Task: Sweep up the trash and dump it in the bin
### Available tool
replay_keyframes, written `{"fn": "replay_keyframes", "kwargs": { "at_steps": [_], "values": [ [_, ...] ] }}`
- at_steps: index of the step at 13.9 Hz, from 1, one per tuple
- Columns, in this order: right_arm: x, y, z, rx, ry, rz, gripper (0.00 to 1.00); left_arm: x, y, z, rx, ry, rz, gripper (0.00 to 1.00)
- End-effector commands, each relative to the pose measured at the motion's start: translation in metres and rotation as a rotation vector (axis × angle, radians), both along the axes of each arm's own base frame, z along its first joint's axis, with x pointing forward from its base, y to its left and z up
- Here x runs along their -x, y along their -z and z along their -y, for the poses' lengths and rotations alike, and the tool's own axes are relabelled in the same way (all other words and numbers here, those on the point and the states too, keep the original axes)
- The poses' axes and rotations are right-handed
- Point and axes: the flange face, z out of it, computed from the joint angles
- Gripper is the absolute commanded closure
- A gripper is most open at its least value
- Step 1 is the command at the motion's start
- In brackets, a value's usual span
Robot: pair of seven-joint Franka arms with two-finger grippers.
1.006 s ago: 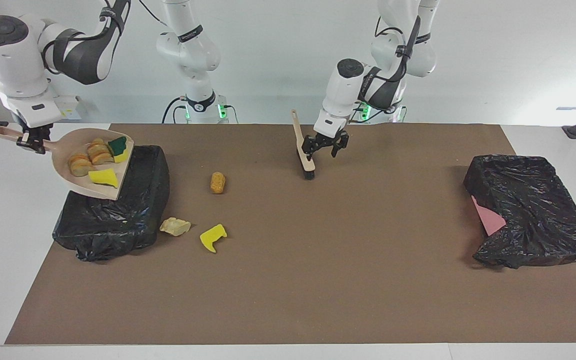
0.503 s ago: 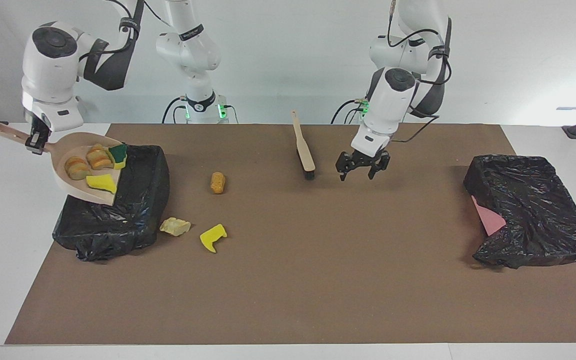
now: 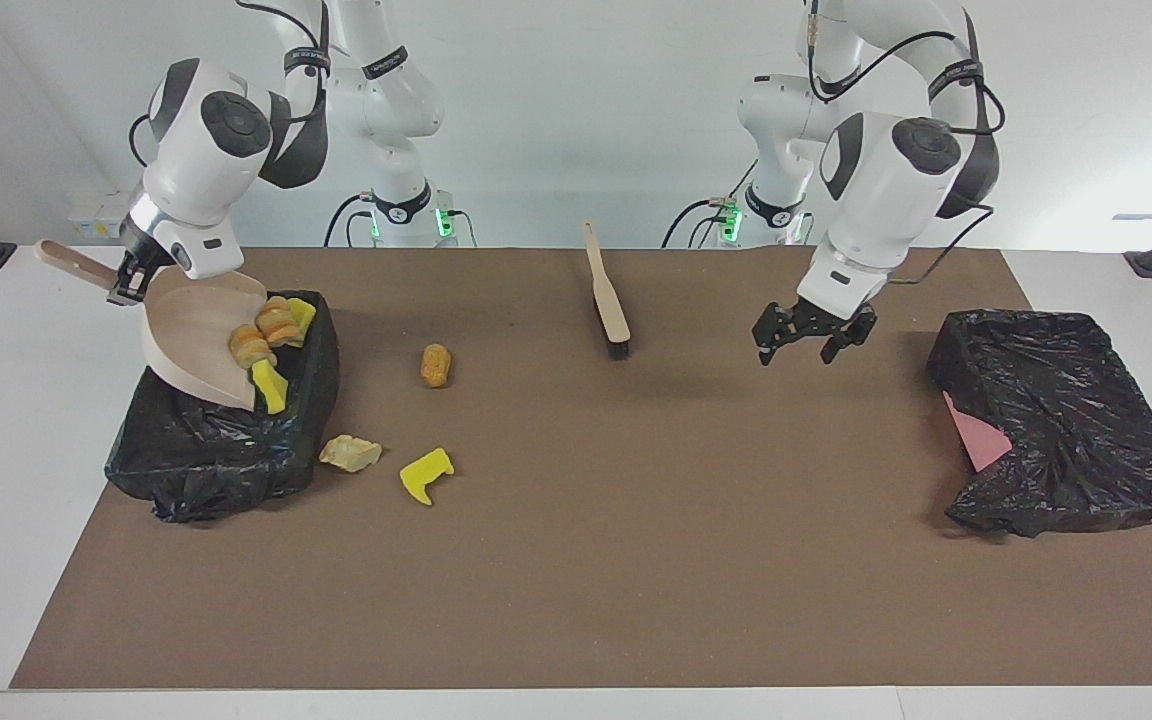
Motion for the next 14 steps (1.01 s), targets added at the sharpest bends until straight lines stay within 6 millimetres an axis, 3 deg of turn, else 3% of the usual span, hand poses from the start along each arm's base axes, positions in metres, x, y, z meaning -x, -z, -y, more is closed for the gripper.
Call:
{"fn": "replay_keyframes", "kwargs": {
  "at_steps": [1, 5, 7, 9, 12, 14],
  "values": [
    [0.010, -0.007, 0.000, 0.079, 0.011, 0.014, 1.00, -0.012, -0.021, -0.041, 0.005, 0.044, -0.034, 0.00],
    [0.011, -0.015, -0.001, 0.167, 0.041, 0.031, 1.00, -0.020, -0.065, -0.098, -0.010, 0.048, -0.040, 0.00],
    [0.014, -0.024, 0.000, 0.203, 0.051, 0.034, 1.00, -0.032, -0.085, -0.102, -0.011, 0.045, -0.062, 0.00],
    [0.014, -0.041, 0.002, 0.242, 0.053, 0.052, 1.00, -0.030, -0.104, -0.104, -0.051, 0.054, -0.034, 0.00],
    [0.002, -0.053, 0.004, 0.285, 0.035, 0.073, 1.00, -0.018, -0.105, -0.102, -0.068, 0.110, -0.028, 0.00],
    [-0.017, -0.061, 0.004, 0.265, 0.045, 0.088, 1.00, -0.013, -0.114, -0.105, -0.069, 0.135, -0.019, 0.00]
  ]
}}
